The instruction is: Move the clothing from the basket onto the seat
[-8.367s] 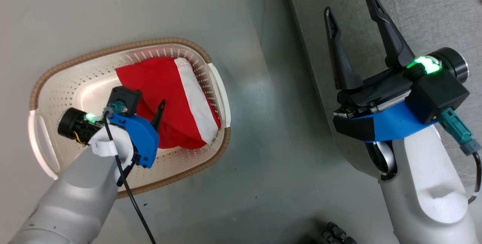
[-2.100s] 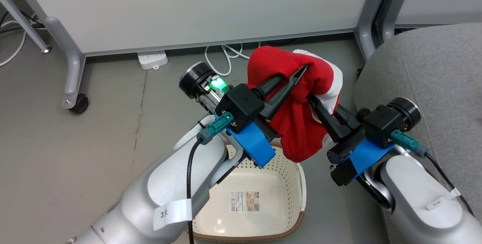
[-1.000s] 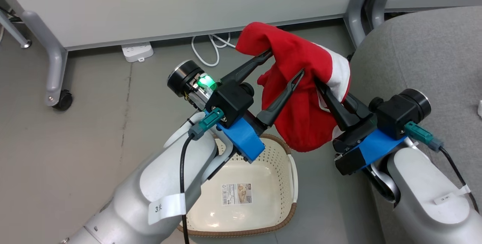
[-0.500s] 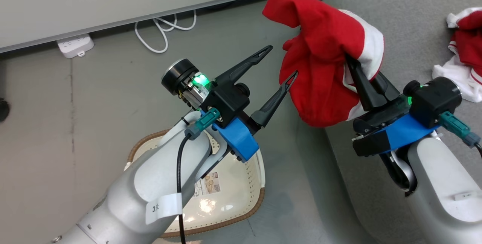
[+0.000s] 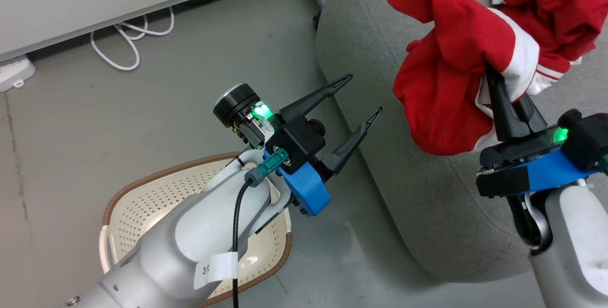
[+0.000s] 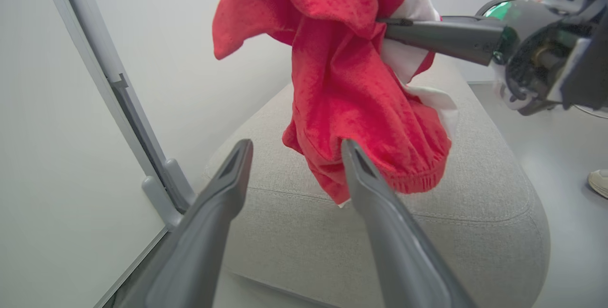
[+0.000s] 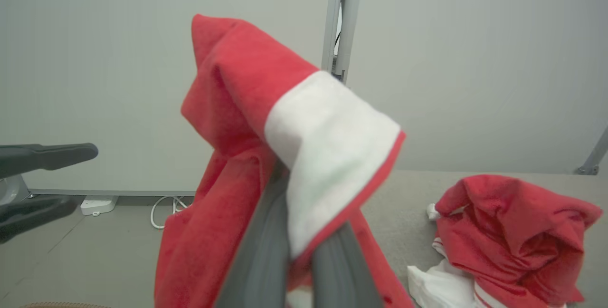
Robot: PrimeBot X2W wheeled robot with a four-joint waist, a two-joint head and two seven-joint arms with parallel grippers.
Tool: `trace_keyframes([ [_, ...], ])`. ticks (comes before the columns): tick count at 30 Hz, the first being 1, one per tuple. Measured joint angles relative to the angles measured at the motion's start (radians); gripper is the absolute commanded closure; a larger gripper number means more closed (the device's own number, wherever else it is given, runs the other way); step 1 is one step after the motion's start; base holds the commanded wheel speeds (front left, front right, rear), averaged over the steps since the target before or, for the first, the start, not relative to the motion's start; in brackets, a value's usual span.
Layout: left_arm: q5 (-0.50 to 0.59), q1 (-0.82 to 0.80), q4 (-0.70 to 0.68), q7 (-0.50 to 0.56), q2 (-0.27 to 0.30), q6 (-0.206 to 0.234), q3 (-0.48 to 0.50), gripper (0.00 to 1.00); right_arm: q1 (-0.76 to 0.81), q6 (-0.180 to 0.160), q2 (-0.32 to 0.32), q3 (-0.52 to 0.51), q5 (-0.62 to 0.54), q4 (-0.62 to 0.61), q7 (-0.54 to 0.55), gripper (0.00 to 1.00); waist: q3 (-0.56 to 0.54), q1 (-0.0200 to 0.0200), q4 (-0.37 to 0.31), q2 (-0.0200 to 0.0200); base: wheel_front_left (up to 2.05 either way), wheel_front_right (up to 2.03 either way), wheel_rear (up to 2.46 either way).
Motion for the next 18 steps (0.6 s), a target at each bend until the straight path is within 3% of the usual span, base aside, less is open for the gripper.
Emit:
trace_keyframes([
  [9, -0.003, -0.004, 0.006, 0.000, 0.004, 0.000, -0.027, 0.00, 0.058, 0.000, 0.027, -0.059, -0.008, -0.020, 0.000, 1.00, 0.017, 0.0000, -0.070, -0.0001, 0.00, 0.00, 0.00],
  [18, -0.003, -0.002, 0.006, 0.000, 0.004, 0.000, -0.029, 0.00, 0.072, 0.000, 0.042, -0.061, -0.011, -0.027, 0.000, 1.00, 0.016, 0.0000, -0.095, 0.0000, 0.00, 0.00, 0.00],
])
